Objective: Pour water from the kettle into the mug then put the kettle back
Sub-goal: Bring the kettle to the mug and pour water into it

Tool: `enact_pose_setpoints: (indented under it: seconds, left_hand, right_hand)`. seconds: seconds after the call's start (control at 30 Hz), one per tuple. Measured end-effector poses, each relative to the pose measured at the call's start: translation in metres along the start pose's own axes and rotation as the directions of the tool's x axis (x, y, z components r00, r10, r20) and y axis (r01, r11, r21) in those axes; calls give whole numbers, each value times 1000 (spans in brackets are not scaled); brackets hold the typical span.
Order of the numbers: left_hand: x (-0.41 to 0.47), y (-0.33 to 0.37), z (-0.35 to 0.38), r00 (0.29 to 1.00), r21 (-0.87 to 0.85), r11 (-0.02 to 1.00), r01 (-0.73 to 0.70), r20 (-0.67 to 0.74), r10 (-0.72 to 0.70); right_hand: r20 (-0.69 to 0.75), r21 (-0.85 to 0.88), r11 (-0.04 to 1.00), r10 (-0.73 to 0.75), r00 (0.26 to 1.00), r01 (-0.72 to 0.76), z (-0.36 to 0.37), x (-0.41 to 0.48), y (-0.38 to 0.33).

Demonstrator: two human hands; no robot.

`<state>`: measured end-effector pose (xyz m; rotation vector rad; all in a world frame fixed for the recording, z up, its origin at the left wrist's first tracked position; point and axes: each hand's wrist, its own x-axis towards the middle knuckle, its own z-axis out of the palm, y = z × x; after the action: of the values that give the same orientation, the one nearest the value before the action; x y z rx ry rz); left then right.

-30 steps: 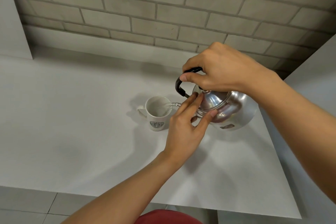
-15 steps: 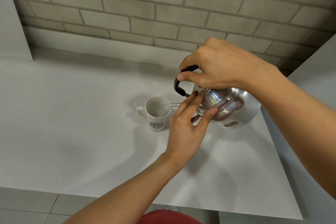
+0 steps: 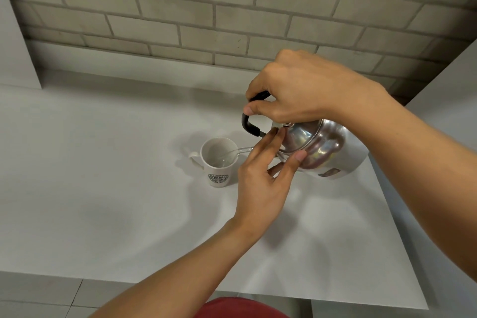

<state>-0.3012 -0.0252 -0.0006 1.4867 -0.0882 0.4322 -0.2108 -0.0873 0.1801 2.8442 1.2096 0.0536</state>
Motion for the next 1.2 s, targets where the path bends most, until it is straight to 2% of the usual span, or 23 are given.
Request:
enact_pose_setpoints:
  seconds: [0.5, 1.2]
  left_hand:
    - [1, 5, 2, 1000, -78, 997, 26, -12, -27]
    - [3, 11, 2, 999, -116, 992, 49, 5, -48]
  right_hand:
    - [-36, -32, 999, -31, 999, 30, -3, 4, -1]
    - [-5, -88, 996, -20, 1000, 20, -7, 11, -7]
